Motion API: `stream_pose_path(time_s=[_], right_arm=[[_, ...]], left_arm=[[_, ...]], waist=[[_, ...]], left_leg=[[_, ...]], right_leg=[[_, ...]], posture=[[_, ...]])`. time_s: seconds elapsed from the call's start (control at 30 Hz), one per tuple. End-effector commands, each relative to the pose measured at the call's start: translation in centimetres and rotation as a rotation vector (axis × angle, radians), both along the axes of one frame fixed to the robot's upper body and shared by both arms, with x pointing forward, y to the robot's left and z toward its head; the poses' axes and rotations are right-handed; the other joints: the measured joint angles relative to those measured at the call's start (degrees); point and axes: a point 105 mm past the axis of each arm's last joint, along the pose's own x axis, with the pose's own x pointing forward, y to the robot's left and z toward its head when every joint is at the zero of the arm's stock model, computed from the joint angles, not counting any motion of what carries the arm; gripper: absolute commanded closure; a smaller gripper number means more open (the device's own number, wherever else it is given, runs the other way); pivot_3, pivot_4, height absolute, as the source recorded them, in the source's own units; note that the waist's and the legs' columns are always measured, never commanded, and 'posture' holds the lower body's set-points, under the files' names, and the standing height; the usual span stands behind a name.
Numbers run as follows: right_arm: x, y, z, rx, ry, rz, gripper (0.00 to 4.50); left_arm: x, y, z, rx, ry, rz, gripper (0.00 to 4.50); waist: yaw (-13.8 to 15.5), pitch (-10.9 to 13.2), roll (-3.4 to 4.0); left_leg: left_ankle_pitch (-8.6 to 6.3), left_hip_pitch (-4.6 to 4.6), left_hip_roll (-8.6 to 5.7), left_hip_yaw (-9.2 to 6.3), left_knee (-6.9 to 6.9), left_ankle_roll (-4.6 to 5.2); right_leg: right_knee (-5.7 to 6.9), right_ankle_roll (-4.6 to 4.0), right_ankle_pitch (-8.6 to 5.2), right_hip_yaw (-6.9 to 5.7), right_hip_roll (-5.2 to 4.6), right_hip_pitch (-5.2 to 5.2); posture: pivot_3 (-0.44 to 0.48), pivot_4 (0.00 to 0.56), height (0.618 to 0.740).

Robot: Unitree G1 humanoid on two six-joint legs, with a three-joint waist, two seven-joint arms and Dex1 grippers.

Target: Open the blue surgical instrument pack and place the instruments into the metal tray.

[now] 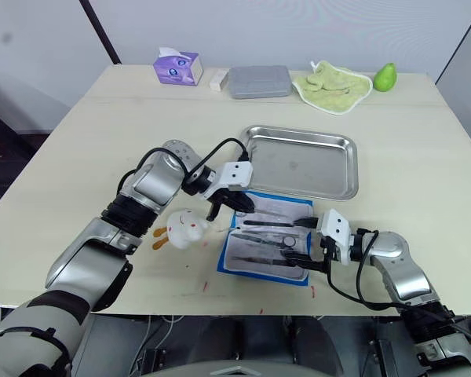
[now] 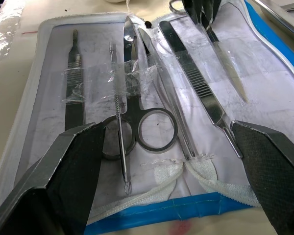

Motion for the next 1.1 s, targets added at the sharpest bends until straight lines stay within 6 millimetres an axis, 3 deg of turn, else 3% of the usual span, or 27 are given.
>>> stream_pose_path(time_s=[0.03, 0.43, 0.7, 0.87, 1.1], right_arm=[[-1.1, -0.4, -3.6, -0.081, 0.140, -0.016, 0.00], [-0.9, -0.4, -3.5, -0.076, 0.141, -0.014, 0.00], [-0.8, -0.5, -3.4, -0.075, 0.139, -0.006, 0.00], [-0.7, -0.5, -3.2, -0.068, 0.136, 0.000, 0.00], [-0.5, -0.7, -3.0, -0.072, 0.130, 0.005, 0.00]], left_arm=[[0.4, 0.4, 2.0, 0.005, -0.081, -0.010, 4.35], [0.0, 4.7, 2.5, 0.058, -0.103, 0.038, 4.35], [-0.4, 6.7, 4.1, 0.008, -0.124, 0.113, 4.35], [0.7, 5.7, 6.1, -0.191, -0.159, 0.303, 4.35], [3.4, 3.6, 6.2, -0.309, -0.275, 0.618, 4.35]], waist=[[0.00, 0.00, 0.00], [-0.07, 0.00, 0.00], [0.06, 0.00, 0.00], [0.12, -0.01, -0.01], [0.13, -0.01, -0.02]], left_leg=[[0.00, 0.00, 0.00, 0.00, 0.00, 0.00], [0.00, 0.04, 0.02, 0.01, -0.01, 0.00], [0.00, 0.04, 0.03, 0.00, -0.01, 0.00], [0.00, 0.04, 0.03, -0.02, 0.00, 0.00], [0.00, 0.03, 0.03, -0.04, 0.02, 0.00]], right_leg=[[0.00, 0.00, 0.00, 0.00, 0.00, 0.00], [0.01, -0.01, 0.00, 0.03, 0.01, 0.00], [0.02, -0.02, -0.01, 0.02, 0.00, 0.00], [0.03, -0.01, -0.01, 0.01, -0.01, 0.00], [0.04, 0.00, 0.00, 0.01, -0.02, 0.02]], posture=[[0.000, 0.150, 0.740], [0.000, 0.150, 0.740], [0.000, 0.150, 0.740], [0.000, 0.150, 0.740], [0.000, 0.150, 0.740]])
